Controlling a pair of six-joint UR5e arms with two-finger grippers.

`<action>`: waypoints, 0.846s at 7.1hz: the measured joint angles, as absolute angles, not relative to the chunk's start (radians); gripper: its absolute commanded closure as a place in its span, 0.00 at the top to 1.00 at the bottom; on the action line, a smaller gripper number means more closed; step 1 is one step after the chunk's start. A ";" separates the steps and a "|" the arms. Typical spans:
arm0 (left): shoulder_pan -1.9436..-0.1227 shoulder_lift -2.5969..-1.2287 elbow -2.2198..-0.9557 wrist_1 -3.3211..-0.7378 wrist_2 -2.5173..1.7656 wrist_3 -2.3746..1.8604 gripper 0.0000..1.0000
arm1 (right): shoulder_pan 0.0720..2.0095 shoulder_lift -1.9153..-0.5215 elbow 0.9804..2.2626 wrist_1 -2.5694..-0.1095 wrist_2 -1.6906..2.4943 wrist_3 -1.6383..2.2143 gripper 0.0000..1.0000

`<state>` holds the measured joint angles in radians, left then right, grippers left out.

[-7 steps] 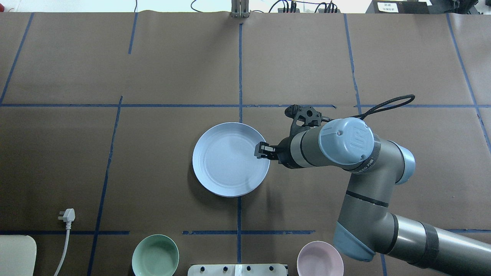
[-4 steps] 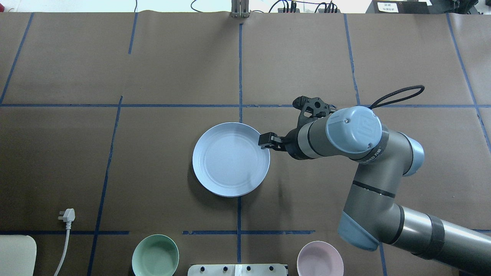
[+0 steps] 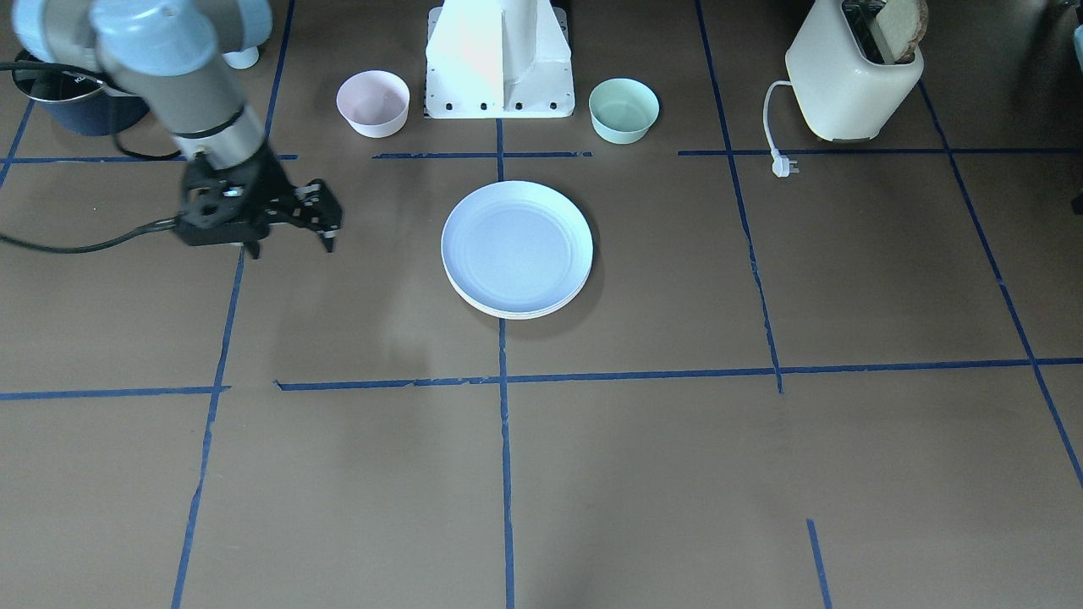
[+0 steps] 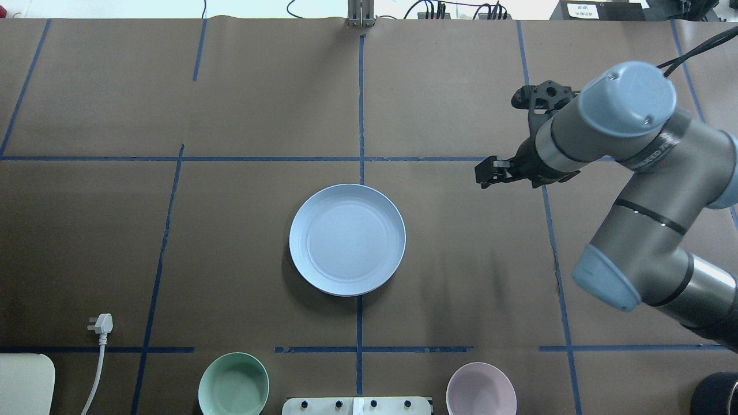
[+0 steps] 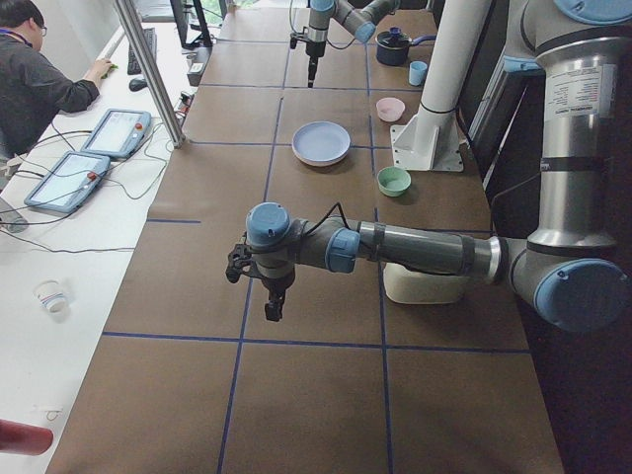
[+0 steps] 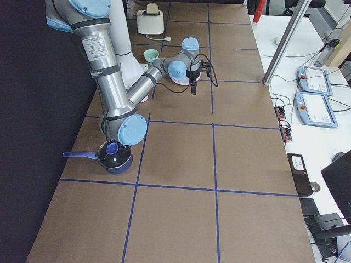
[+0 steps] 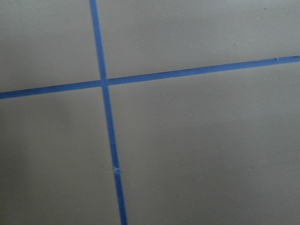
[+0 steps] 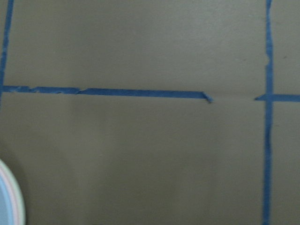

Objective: Stack three plates with pink and blue
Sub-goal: 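Open the right gripper and withdraw it away from the stack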

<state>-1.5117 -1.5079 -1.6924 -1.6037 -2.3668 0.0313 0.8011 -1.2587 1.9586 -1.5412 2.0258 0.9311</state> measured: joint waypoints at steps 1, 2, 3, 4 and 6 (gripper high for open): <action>-1.532 -1.507 -1.659 -1.598 -2.367 0.063 1.00 | 0.884 -1.304 1.955 -1.551 2.083 0.796 1.00; -1.542 -1.505 -1.630 -1.595 -2.368 0.076 1.00 | 0.969 -1.354 1.938 -1.553 2.138 0.651 1.00; -1.546 -1.497 -1.615 -1.594 -2.369 0.077 1.00 | 1.041 -1.399 1.912 -1.552 2.189 0.528 1.00; -1.547 -1.484 -1.610 -1.595 -2.370 0.067 1.00 | 1.107 -1.443 1.884 -1.551 2.226 0.406 1.00; -1.548 -1.472 -1.615 -1.599 -2.371 0.025 1.00 | 1.234 -1.515 1.810 -1.549 2.290 0.195 1.00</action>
<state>-1.5477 -1.4717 -1.6150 -1.5992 -2.3713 0.0249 1.2344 -1.5145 1.8103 -1.5491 2.2905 0.1945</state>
